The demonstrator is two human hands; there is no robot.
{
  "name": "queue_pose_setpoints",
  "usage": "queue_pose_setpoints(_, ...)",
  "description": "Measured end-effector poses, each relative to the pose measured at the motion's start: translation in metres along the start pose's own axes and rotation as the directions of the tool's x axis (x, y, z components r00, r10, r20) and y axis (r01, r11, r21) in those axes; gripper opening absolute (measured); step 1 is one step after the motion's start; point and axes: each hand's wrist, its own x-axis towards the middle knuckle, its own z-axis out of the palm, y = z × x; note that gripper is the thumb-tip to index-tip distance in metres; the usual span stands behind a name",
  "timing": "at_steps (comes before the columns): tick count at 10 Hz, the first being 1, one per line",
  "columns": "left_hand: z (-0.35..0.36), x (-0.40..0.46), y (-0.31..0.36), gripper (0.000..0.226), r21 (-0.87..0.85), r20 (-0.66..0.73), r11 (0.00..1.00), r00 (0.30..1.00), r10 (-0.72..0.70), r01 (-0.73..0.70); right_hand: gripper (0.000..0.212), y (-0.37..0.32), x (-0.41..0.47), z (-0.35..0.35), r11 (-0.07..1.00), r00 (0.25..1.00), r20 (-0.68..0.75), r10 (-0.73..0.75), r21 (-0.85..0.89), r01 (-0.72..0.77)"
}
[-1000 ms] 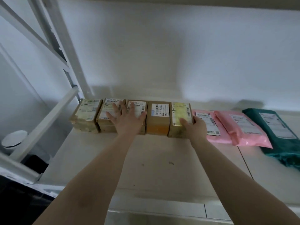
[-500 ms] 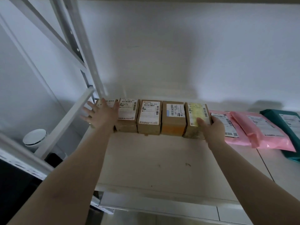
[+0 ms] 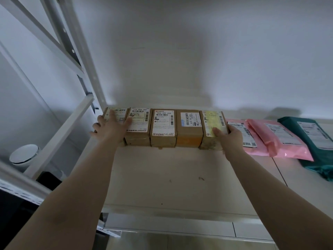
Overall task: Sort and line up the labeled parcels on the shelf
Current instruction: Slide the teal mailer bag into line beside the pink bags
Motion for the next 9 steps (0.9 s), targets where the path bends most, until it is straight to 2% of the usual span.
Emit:
queue_pose_setpoints(1, 0.0, -0.001, 0.0, 0.092, 0.021, -0.006, 1.0, 1.0, 0.016, -0.016, 0.038, 0.0, 0.0, 0.0, 1.0, 1.0, -0.006, -0.001, -0.01, 0.0)
queue_pose_setpoints(4, 0.0, -0.001, 0.001, 0.098, 0.055, -0.02, 0.998, 0.999, 0.033, -0.031, 0.051, 0.003, 0.006, 0.004, 0.996, 0.999, -0.041, 0.008, -0.089, -0.011)
queue_pose_setpoints(8, 0.001, -0.005, 0.005, 0.092, 0.093, -0.011, 0.991, 0.995, 0.101, -0.099, 0.062, 0.008, 0.012, 0.006, 0.985, 1.0, -0.011, 0.025, -0.171, -0.026)
queue_pose_setpoints(9, -0.002, -0.01, 0.012, 0.091, 0.053, -0.084, 0.99, 0.987, 0.136, -0.132, 0.062, 0.0, 0.007, 0.003, 0.977, 0.999, -0.044, 0.002, -0.213, -0.011)
